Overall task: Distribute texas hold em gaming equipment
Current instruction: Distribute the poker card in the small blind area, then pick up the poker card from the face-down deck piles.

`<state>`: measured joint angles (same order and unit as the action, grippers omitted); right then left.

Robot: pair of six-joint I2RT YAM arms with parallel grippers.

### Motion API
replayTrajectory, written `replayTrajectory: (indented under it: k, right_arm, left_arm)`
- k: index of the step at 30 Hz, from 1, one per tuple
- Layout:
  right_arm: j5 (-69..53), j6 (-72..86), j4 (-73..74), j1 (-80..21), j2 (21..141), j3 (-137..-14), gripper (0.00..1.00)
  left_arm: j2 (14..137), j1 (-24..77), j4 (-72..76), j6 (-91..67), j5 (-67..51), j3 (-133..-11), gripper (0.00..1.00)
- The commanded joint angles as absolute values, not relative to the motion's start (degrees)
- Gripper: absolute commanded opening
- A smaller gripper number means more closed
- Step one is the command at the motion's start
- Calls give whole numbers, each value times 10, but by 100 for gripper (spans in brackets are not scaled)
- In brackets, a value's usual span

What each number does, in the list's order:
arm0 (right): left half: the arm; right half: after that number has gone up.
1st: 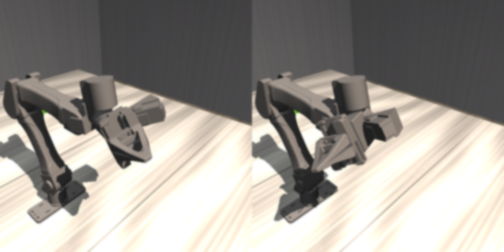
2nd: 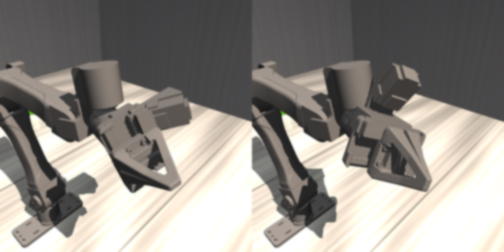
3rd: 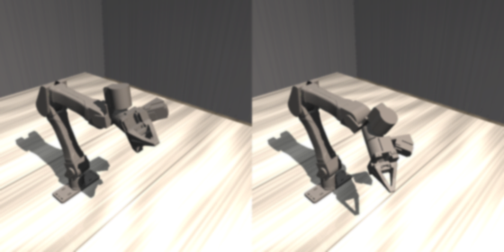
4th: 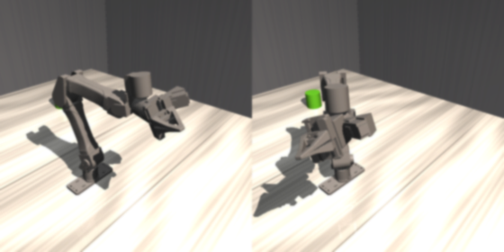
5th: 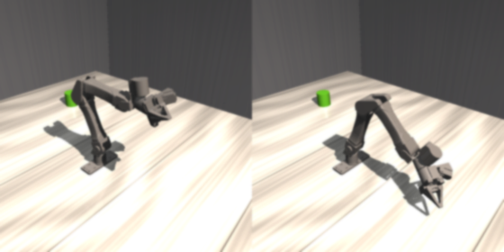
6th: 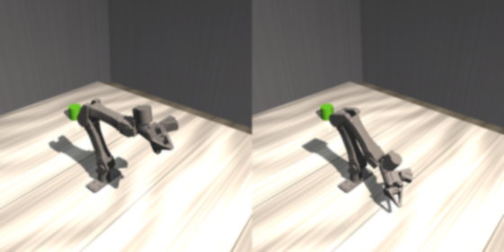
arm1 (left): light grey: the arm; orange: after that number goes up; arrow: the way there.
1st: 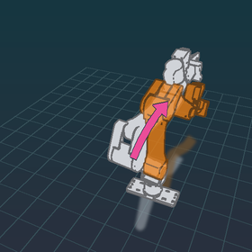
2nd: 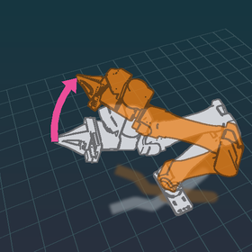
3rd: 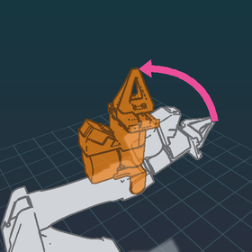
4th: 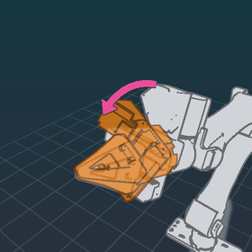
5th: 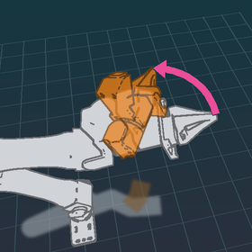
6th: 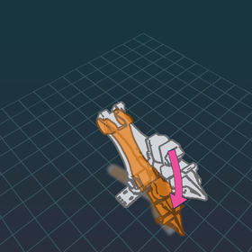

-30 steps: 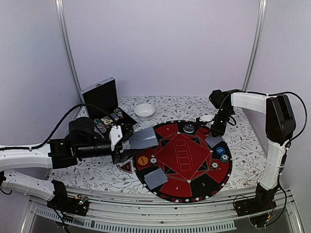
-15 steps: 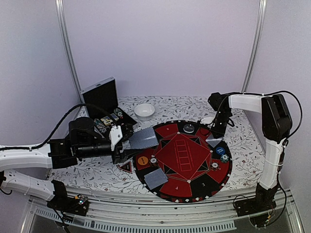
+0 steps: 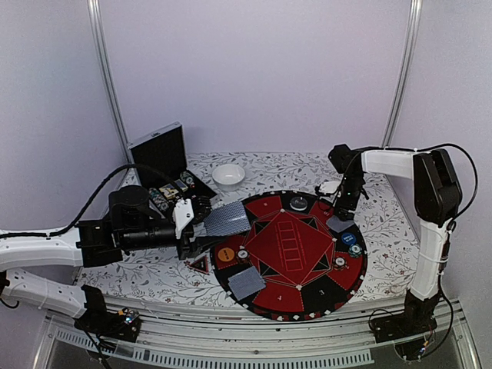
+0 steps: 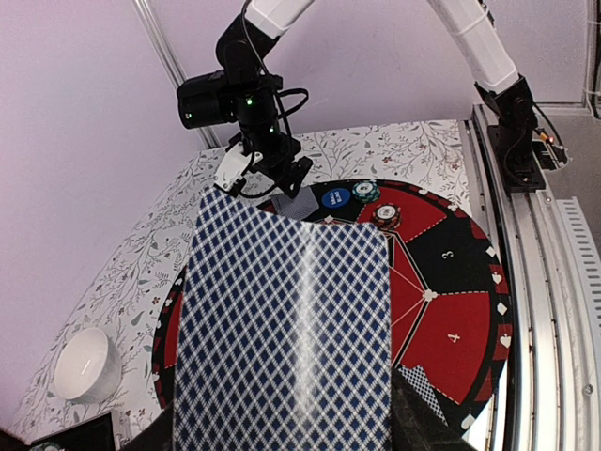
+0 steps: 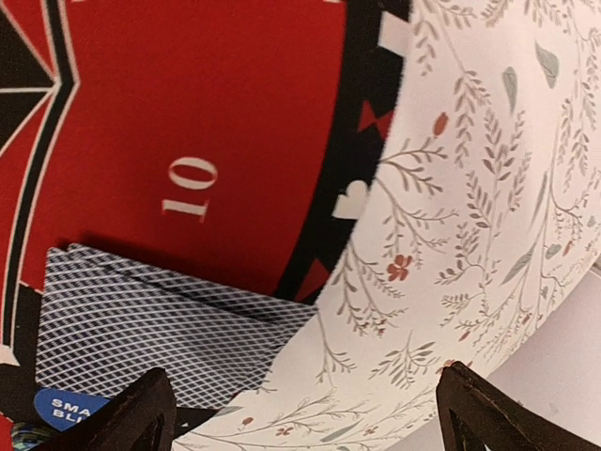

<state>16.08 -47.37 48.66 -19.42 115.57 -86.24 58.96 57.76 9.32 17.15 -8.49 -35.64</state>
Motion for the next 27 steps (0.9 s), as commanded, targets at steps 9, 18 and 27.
replayTrajectory:
  k: [9,18,27]
  right_arm:
    - [321,-549,22,-257,921,-762,99]
    - [-82,-210,154,-310,803,-847,99]
    - [-314,39,27,-435,782,-698,99]
  left_arm:
    - [582,584,110,174,-89,-370,53]
    - [581,585,111,179,-83,-368,53]
    - [580,585,112,182,-72,-367,53]
